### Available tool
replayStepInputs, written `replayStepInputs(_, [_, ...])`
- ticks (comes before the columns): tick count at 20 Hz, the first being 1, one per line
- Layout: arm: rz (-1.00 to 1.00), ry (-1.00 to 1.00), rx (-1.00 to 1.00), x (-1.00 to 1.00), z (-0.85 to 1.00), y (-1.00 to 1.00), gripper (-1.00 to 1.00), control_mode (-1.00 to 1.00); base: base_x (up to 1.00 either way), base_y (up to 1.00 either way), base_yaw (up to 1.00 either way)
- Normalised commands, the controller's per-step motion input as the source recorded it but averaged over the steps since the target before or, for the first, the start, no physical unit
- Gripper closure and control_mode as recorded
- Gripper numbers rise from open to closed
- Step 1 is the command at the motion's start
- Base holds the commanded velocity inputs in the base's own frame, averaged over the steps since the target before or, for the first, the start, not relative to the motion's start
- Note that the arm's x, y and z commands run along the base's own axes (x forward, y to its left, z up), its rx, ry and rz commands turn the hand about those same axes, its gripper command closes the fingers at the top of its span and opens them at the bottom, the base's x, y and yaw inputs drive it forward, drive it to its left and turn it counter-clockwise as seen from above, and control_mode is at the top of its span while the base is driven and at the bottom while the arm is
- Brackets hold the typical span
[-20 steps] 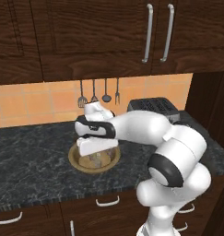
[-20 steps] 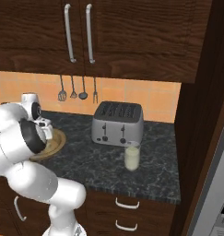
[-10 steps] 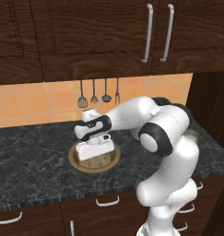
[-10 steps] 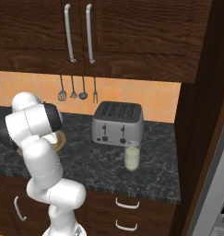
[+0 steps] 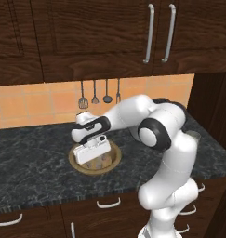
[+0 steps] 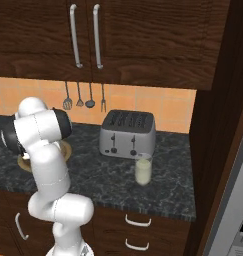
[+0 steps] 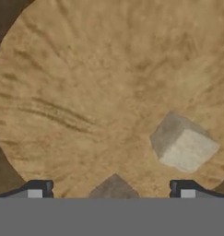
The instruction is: Grab a lemon wedge from the fridge and one ice cube from the ice bowl, and put them in the glass of lemonade.
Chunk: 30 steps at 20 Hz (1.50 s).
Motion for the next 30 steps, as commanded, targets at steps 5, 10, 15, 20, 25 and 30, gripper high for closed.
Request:
replayStepInputs(5, [0.05,0.03,0.02,0.0,-0.04,0.06,-1.0,-1.0,0.0,0.0,0.0])
replayStepInputs(10, [0.0,0.04,0.11,0.0,0.03,0.0,-1.0,-1.0,0.0,0.0,0.0])
replayStepInputs(15, [0.0,-0.02,0.03,-0.14,0.0,-0.1,-1.0,-1.0,0.0,0.0,0.0])
replayStepInputs(20, [0.0,0.0,0.02,-0.07,0.0,-0.01,-1.0,-1.0,0.0,0.0,0.0])
replayStepInputs(25, [0.0,0.0,0.0,-0.01,-0.02,0.0,-1.0,-1.0,0.0,0.0,0.0])
replayStepInputs(30, [0.0,-0.03,0.01,-0.09,-0.01,-0.01,-1.0,-1.0,0.0,0.0,0.0])
